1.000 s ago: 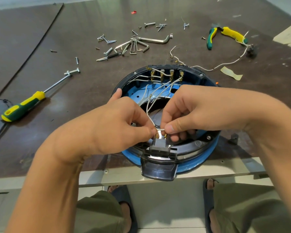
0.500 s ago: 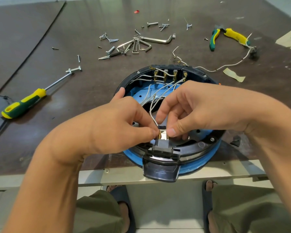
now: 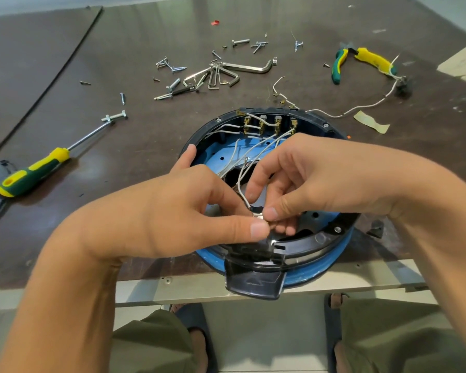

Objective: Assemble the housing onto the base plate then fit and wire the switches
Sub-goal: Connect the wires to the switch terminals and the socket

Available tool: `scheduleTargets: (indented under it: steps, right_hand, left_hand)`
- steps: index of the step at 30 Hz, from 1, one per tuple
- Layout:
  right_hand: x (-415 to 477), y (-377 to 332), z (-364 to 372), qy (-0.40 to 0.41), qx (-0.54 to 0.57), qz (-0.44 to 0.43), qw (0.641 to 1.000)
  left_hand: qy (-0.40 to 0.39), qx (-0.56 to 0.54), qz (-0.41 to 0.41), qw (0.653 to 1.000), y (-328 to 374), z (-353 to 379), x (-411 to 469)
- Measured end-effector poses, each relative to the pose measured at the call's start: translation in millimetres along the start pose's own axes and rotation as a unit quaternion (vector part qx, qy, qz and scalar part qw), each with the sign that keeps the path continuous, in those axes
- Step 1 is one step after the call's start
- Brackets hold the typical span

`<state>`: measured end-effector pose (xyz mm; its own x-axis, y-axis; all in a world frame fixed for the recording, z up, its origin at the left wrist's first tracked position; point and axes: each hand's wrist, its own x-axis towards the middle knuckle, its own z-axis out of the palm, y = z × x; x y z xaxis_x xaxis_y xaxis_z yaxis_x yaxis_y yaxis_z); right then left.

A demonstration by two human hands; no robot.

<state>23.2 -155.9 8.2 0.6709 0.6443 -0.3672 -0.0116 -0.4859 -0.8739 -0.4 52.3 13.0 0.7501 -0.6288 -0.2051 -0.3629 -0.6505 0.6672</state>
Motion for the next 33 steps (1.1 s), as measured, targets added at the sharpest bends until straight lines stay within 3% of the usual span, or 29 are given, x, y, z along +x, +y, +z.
scheduleTargets:
  steps: [8,16,24,33]
  right_hand:
    - [2,2,0,0.005,0.01,0.002,1.0]
    - [2,1,-1,-0.003,0.011,-0.007,1.0]
    - [6,0,9,0.044,0.001,-0.015,0.999]
    - [8,-1,8,0.025,0.012,-0.015,1.0]
  left_hand:
    - [-0.021,0.056,-0.006,0.998,-2,2,0]
    - [0.017,0.103,0.013,0.994,-2,5,0]
    - [0.025,0.08,0.038,0.996,-8,1,-2]
    - [0.016,0.091,0.041,0.995,-9,1,-1]
